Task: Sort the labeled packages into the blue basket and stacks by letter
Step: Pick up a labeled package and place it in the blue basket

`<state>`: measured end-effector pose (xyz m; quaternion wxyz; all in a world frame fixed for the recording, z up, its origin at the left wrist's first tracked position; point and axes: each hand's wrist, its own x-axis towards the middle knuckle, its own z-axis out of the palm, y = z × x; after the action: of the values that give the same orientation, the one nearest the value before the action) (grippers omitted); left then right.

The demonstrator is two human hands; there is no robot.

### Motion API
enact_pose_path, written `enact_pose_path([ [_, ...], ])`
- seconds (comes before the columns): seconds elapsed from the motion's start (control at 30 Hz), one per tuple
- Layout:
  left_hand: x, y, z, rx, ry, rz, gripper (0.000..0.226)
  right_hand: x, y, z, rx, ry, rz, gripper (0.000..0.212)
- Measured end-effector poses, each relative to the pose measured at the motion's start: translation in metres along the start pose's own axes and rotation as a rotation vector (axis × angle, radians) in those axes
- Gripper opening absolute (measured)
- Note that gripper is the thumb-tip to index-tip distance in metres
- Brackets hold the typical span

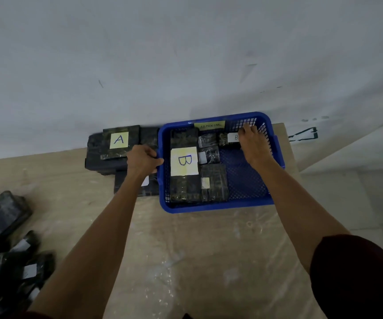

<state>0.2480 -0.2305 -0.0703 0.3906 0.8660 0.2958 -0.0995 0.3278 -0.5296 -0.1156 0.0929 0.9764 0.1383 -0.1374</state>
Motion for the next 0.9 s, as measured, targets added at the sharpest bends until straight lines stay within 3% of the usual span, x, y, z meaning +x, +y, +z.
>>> enact_pose_path([
  [0.1, -0.001, 0.001, -0.001, -0.019, -0.008, -0.016, 0.02, 0.003, -0.004, 0.003, 0.029, 0.011, 0.021, 0.061],
  [0.3, -0.002, -0.002, 0.002, -0.034, 0.014, -0.004, 0.02, 0.004, -0.013, 0.009, 0.11, 0.023, 0.067, 0.084],
  [0.63, -0.006, 0.002, 0.004, 0.025, 0.029, 0.02, 0.021, -0.008, -0.023, -0.001, 0.098, -0.046, 0.101, 0.085],
  [0.9, -0.025, -0.006, -0.009, 0.019, -0.011, 0.144, 0.014, -0.042, -0.059, -0.033, 0.151, 0.02, 0.1, 0.054],
])
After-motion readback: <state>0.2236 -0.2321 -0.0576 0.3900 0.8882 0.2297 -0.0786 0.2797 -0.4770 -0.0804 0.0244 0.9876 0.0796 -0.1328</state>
